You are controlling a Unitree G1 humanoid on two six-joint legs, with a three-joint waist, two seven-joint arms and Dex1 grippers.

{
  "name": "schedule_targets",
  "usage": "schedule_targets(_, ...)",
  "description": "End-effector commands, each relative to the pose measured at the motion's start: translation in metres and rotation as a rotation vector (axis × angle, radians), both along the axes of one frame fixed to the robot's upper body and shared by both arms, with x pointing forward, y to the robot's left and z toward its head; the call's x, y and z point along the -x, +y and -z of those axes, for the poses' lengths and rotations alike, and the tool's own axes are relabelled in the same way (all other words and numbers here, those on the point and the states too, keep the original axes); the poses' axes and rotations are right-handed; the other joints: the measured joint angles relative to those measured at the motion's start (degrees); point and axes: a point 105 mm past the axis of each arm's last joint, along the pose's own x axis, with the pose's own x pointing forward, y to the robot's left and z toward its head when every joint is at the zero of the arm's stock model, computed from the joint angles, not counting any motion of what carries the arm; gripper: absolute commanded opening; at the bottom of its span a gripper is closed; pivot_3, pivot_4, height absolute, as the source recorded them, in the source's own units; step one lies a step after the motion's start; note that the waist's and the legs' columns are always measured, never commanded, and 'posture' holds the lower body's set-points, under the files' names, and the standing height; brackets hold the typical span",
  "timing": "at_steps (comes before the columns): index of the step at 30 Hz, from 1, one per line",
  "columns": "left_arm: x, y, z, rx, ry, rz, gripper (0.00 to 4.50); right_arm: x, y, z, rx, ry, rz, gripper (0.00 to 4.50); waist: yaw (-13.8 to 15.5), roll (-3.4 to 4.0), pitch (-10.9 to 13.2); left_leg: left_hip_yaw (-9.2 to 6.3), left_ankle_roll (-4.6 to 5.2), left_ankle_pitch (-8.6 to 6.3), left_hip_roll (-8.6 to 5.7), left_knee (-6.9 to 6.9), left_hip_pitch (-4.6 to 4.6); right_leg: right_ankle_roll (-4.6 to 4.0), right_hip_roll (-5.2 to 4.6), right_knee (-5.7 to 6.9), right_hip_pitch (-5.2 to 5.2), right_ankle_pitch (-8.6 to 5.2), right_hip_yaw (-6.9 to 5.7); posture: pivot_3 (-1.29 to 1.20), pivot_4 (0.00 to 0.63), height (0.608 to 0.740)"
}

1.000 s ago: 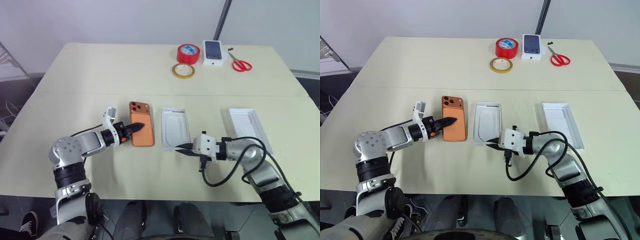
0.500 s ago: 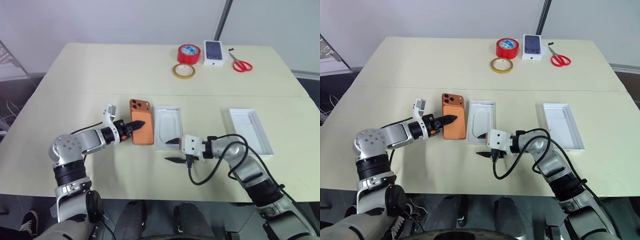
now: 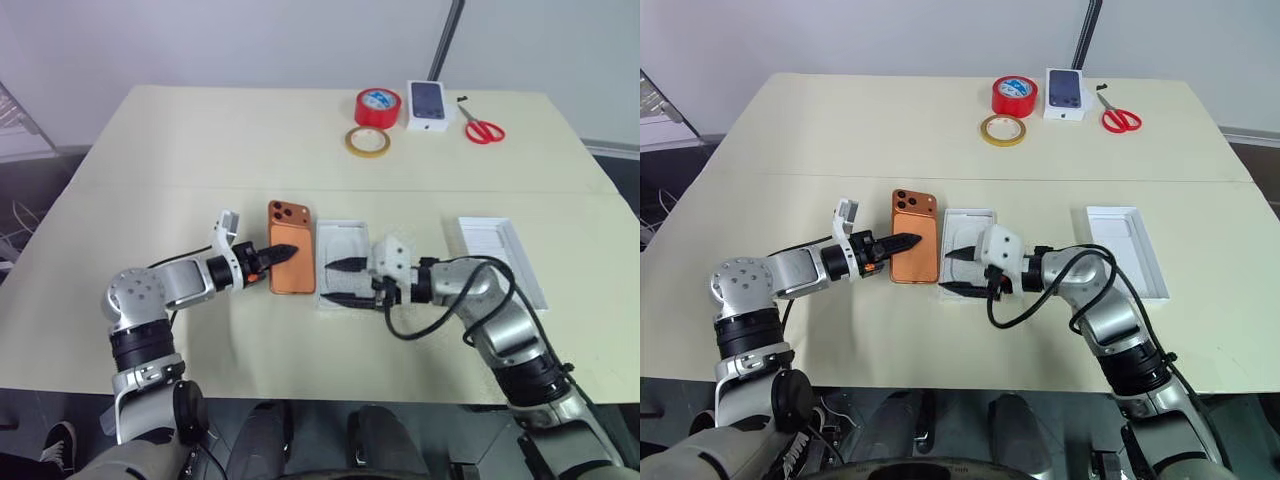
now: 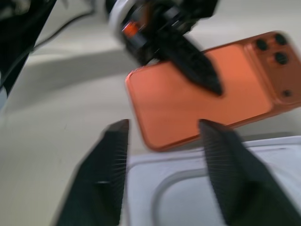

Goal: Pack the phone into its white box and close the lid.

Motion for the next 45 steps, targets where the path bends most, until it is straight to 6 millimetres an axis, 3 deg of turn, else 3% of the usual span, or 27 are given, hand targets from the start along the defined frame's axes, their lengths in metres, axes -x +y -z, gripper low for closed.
schedule_targets(1,-0.003,0.002,-0.021,0.005,-0.083,0.014,0.00,-0.013,-0.004,0.005,0.068,-0.073,0.046,0.72,0.0,0.00,0.0,0.00,0.00,0.00,0.00,0.00,0.00,0.00,0.00,0.00,0.00,0.00,0.00,0.00,0.150,0.740)
schedule_targets(2,-0.004,0.004,-0.021,-0.001,-0.081,0.007,0.00,-0.015,-0.005,0.012,0.115,-0.101,0.045,0.11,-0.1,0.00,0.0,0.00,0.00,0.00,0.00,0.00,0.00,0.00,0.00,0.00,-0.01,0.00,0.00,0.00,0.150,0.740)
schedule_targets(6,-0.006,0.009,-0.024,0.004,-0.087,-0.001,0.00,-0.016,-0.001,0.029,0.210,-0.150,0.017,0.04,-0.1,0.01,0.0,0.02,0.00,0.01,-0.01,-0.02,-0.04,-0.01,0.01,0.01,-0.08,0.00,0.01,0.00,0.150,0.740)
schedule_targets(11,-0.006,0.004,-0.024,0.011,-0.088,0.006,0.00,-0.032,0.001,0.049,0.384,-0.273,0.033,0.04,-0.2,0.00,0.0,0.05,-0.25,0.16,-0.02,0.03,-0.25,0.00,0.01,0.04,-0.26,0.00,0.03,0.00,0.150,0.740)
schedule_targets(15,-0.001,-0.008,-0.025,0.014,-0.094,0.051,0.00,-0.048,-0.003,0.049,0.441,-0.325,0.080,0.04,-0.1,0.00,0.0,0.01,-0.31,0.21,-0.01,0.06,-0.23,0.00,0.03,0.14,-0.25,0.00,0.00,0.00,0.150,0.740)
schedule_targets(18,0.002,-0.012,-0.023,0.013,-0.090,0.067,0.00,-0.046,-0.001,0.047,0.405,-0.303,0.072,0.04,0.0,0.00,0.0,0.01,-0.31,0.21,-0.01,0.08,-0.21,0.00,0.04,0.15,-0.23,0.00,0.00,0.00,0.150,0.740)
schedule_targets(24,0.000,-0.020,-0.025,0.027,-0.085,0.089,0.00,-0.039,0.000,0.017,0.195,-0.212,0.100,0.04,-0.1,0.00,0.0,0.01,-0.32,0.22,-0.01,0.07,-0.23,0.00,0.04,0.14,-0.23,0.00,0.00,0.00,0.150,0.740)
schedule_targets(33,0.003,-0.056,-0.021,0.073,-0.057,0.177,0.00,-0.062,-0.078,-0.015,0.163,-0.203,0.379,0.04,0.1,-0.01,0.0,0.01,-0.29,0.21,-0.02,0.08,-0.25,0.01,0.03,0.12,-0.23,0.00,-0.01,0.00,0.150,0.740)
schedule_targets(37,-0.003,-0.063,-0.012,0.063,-0.020,0.153,1.70,-0.063,-0.092,-0.010,0.198,-0.205,0.423,0.00,-0.1,-0.01,0.0,0.01,-0.29,0.21,-0.02,0.07,-0.26,0.00,0.04,0.11,-0.23,0.00,-0.01,0.00,0.150,0.740)
schedule_targets(42,0.002,-0.065,-0.012,-0.010,-0.037,0.190,4.21,-0.060,-0.082,-0.010,0.157,-0.196,0.421,0.00,-0.1,0.00,0.0,0.05,-0.29,0.22,0.01,0.06,-0.26,0.01,0.10,0.15,-0.28,0.00,0.04,0.00,0.150,0.740)
schedule_targets(45,0.003,-0.061,-0.014,-0.055,-0.055,0.197,4.21,-0.060,-0.075,-0.008,0.147,-0.196,0.414,0.00,-0.1,0.00,0.0,0.05,-0.29,0.22,0.00,0.09,-0.14,0.01,0.09,0.15,-0.12,0.00,0.04,0.00,0.150,0.740)
